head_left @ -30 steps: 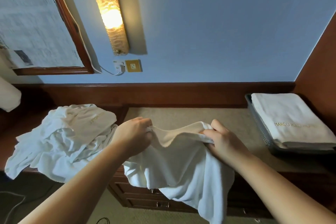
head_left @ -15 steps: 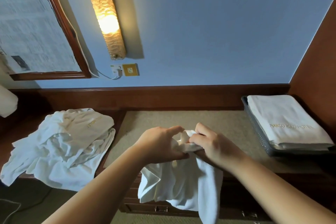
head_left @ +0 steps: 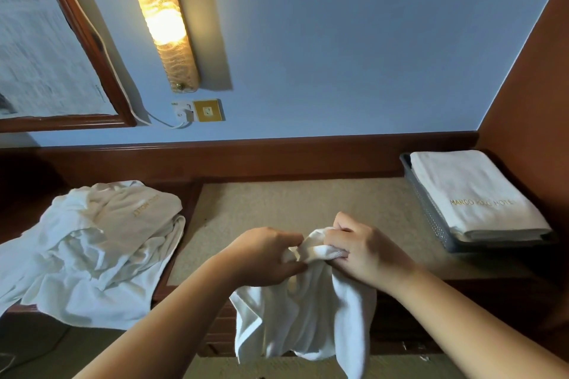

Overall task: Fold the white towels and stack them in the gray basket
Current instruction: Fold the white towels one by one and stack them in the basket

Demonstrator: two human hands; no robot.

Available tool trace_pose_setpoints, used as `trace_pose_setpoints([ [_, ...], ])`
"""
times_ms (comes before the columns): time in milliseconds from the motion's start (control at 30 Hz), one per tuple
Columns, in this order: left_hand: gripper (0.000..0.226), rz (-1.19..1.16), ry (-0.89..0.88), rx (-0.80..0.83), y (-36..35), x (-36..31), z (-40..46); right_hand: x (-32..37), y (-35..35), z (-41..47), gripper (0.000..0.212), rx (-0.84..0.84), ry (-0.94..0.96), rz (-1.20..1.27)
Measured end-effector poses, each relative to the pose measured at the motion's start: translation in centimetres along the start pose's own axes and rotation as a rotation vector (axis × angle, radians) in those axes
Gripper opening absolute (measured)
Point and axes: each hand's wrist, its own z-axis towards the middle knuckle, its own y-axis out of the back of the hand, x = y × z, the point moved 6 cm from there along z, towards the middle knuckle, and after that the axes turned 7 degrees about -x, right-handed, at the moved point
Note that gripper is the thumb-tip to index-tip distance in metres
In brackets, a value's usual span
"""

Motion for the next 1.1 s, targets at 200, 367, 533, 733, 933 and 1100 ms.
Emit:
trace_pose_setpoints([
  [200, 0.023, -0.291, 0.104, 0.067, 0.5, 1.6, -1.2, 0.4, -1.3, 1.0, 0.006, -0.026, -0.007, -0.064],
  [367, 0.032, -0.191, 0.081, -0.067, 2.4, 3.3, -1.6, -0.1, -1.9, 1.6, 0.003, -0.039, -0.097, -0.059],
  [533, 0.040, 0.198, -0.060, -0.124, 5.0, 2.9, -1.7, -0.2, -3.8, 1.4, 0.021, 0.236, -0.090, -0.106],
  [733, 0.046, 0.413, -0.184, -0.105, 8.1, 1.1, -1.4, 0.3, -4.2, 1.7, 0.016, 0.381, -0.176, -0.011],
  [933, 0.039, 0.485, -0.267, -0.122, 10.3, -0.5, -1.0, -0.6, -3.3, 1.0, 0.033, 0.332, -0.218, -0.011],
  [1100, 0.038, 0.483, -0.247, -0.157, 12.1, -1.1, -1.7, 1.3, -2.2, 1.4, 0.020, 0.195, -0.154, 0.088],
])
